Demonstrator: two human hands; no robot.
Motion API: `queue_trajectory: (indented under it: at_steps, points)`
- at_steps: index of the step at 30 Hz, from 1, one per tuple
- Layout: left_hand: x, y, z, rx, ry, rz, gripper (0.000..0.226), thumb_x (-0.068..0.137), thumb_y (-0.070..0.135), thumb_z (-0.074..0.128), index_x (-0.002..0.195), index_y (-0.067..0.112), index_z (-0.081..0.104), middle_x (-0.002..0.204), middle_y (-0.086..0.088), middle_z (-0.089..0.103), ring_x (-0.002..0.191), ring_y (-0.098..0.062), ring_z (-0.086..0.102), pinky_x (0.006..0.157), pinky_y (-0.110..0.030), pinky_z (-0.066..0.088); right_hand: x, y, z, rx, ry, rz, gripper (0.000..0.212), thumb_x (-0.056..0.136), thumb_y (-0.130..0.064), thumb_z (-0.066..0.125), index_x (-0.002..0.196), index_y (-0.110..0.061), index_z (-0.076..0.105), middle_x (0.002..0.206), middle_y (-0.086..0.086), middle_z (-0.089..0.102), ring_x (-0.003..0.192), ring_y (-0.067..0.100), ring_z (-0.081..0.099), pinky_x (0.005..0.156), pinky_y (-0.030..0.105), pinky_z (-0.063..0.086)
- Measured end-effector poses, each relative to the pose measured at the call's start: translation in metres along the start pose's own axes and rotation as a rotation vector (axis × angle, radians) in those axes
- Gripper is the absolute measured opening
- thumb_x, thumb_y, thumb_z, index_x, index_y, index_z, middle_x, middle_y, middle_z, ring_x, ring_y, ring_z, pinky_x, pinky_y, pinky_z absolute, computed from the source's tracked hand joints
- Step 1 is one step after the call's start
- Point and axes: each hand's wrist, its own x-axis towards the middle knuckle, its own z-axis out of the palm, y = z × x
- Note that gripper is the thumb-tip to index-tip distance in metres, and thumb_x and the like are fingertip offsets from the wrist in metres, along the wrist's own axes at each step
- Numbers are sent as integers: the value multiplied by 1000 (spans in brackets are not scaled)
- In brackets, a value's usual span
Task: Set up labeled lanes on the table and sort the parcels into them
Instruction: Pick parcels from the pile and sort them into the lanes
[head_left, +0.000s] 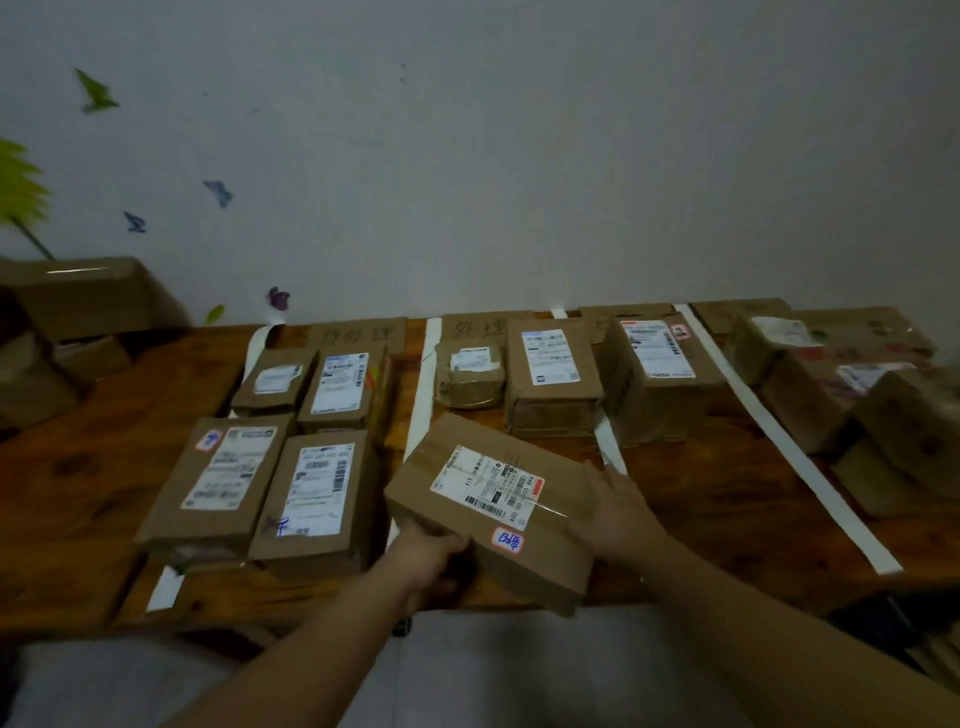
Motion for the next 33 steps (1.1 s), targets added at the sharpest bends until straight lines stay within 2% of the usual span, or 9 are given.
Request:
queue_trajectory:
  at_steps: [4, 5, 7, 10, 14, 17, 22, 27, 33]
  points:
    - [-12, -3, 20, 52, -77, 1, 45, 82, 22, 70, 119, 33, 46, 113, 6, 61, 97, -15, 60, 56, -27, 56, -3, 4, 0, 21, -87, 33, 101, 67, -78, 56, 147, -36, 10, 146, 10, 27, 131, 33, 35, 103, 45, 35]
    - [-14, -2, 23, 60, -68, 22, 46, 80, 22, 72, 116, 35, 45, 114, 7, 61, 100, -16, 60, 57, -27, 56, -8, 6, 1, 23, -114, 33, 103, 64, -82, 54, 146, -37, 10, 144, 9, 28, 129, 32, 38, 102, 46, 37]
    - [-16, -1, 25, 101, -55, 61, 53, 79, 21, 74, 122, 32, 44, 121, 5, 61, 110, -19, 58, 74, -32, 55, -18, 9, 1, -11, -180, 17, 107, 62, -87, 48, 147, -35, 7, 148, 8, 28, 131, 31, 38, 104, 47, 37]
    - [-17, 2, 25, 166, -58, 111, 62, 80, 16, 72, 133, 27, 42, 125, 3, 60, 115, -20, 57, 97, -43, 49, -33, 8, 1, -7, -249, -41, 98, 74, -79, 49, 149, -33, 7, 150, 5, 32, 131, 26, 41, 107, 45, 36]
    - [-22, 6, 19, 392, -38, 210, 74, 81, 15, 69, 141, 29, 28, 128, 6, 55, 115, -15, 55, 95, -32, 46, -58, -8, 10, 24, -303, -132, 93, 75, -70, 58, 149, -37, 10, 149, 1, 24, 127, 22, 43, 106, 41, 39]
    - [-23, 8, 7, 552, 27, 323, 66, 84, 16, 65, 140, 26, 31, 126, 12, 49, 120, -12, 50, 98, -28, 41, -63, -22, 14, 70, -364, -227, 101, 67, -72, 63, 146, -47, 5, 151, -3, 14, 131, 22, 36, 110, 42, 34]
    - [-11, 14, -15, 790, 84, 341, 65, 89, 16, 58, 146, 22, 27, 152, 3, 25, 134, -16, 35, 107, -28, 30, -59, -41, 22, 75, -267, -269, 87, 79, -50, 67, 146, -43, 11, 148, -3, 18, 127, 19, 39, 108, 38, 37]
    - [7, 16, -35, 893, 128, 311, 62, 94, 16, 48, 149, 25, 19, 159, 4, 7, 141, -20, 26, 111, -33, 27, -53, -59, 32, -30, -239, -285, 86, 83, -55, 61, 149, -37, 10, 147, 0, 23, 123, 20, 43, 105, 38, 40]
    - [8, 6, -46, 900, 156, 308, 59, 92, 13, 48, 146, 25, 27, 157, 2, 12, 138, -21, 30, 109, -33, 29, -50, -63, 38, -148, -254, -338, 80, 89, -56, 51, 151, -37, 5, 158, -4, 10, 132, 22, 34, 112, 40, 30]
